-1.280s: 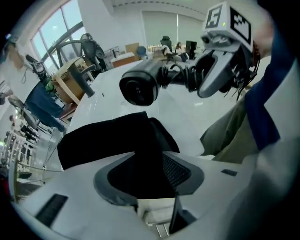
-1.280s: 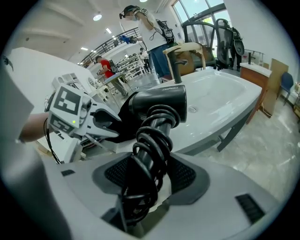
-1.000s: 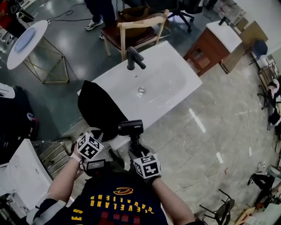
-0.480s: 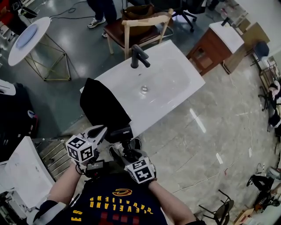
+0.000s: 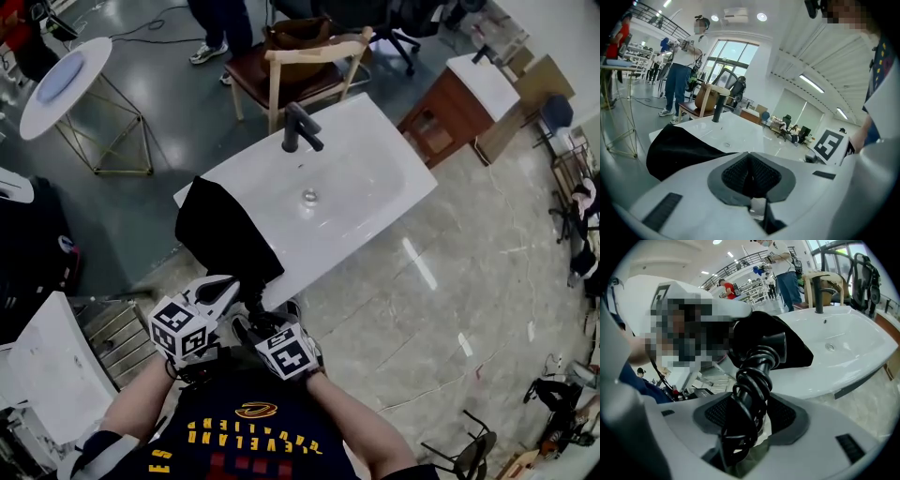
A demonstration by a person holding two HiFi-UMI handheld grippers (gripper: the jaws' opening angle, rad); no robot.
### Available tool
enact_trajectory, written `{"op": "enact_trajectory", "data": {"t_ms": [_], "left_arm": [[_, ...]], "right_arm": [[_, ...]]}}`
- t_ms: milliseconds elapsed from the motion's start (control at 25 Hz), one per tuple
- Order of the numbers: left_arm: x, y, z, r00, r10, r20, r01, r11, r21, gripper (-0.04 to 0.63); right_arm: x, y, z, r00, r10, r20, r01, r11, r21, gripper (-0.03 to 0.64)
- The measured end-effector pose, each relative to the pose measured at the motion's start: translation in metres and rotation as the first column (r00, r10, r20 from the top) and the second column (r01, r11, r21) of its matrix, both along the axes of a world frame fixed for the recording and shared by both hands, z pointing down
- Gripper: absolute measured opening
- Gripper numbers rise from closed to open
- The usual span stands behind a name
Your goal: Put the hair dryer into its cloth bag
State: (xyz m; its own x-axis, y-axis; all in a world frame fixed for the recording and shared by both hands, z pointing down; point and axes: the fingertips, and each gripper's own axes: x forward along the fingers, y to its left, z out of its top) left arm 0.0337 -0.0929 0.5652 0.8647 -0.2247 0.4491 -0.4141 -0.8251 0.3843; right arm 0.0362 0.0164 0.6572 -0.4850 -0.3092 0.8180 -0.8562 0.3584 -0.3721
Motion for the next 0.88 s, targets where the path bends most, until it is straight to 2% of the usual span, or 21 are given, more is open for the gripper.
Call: {"op": "enact_trajectory", "data": {"t_ms": [160, 480, 680, 880], "left_arm": [[-0.006, 0.006, 0.000, 1.000, 0.012, 0.021, -0.012, 1.000, 0.022, 0.018], [-0.014, 0.008, -0.006, 0.999, -0.046, -0.001, 0.046, 0.999, 0.011, 0.018], [-0.020, 0.008, -0.013, 0.996, -0.092, -0.022, 0.092, 0.996, -0.002, 0.018], [-0.022, 0.016, -0.017, 0.993, -0.117, -0.034, 0.117, 0.993, -0.012, 0.018]], "right_arm": [[0.007, -0.026, -0.002, 1.000, 0.001, -0.007, -0.001, 1.000, 0.023, 0.236], [0.000, -0.071, 0.008, 0.998, -0.059, -0.012, 0.059, 0.998, 0.009, 0.236], [-0.011, -0.103, 0.013, 0.999, -0.018, 0.030, 0.017, 1.000, 0.011, 0.236], [-0.020, -0.132, 0.013, 0.990, 0.056, 0.126, -0.059, 0.998, 0.022, 0.236]]}}
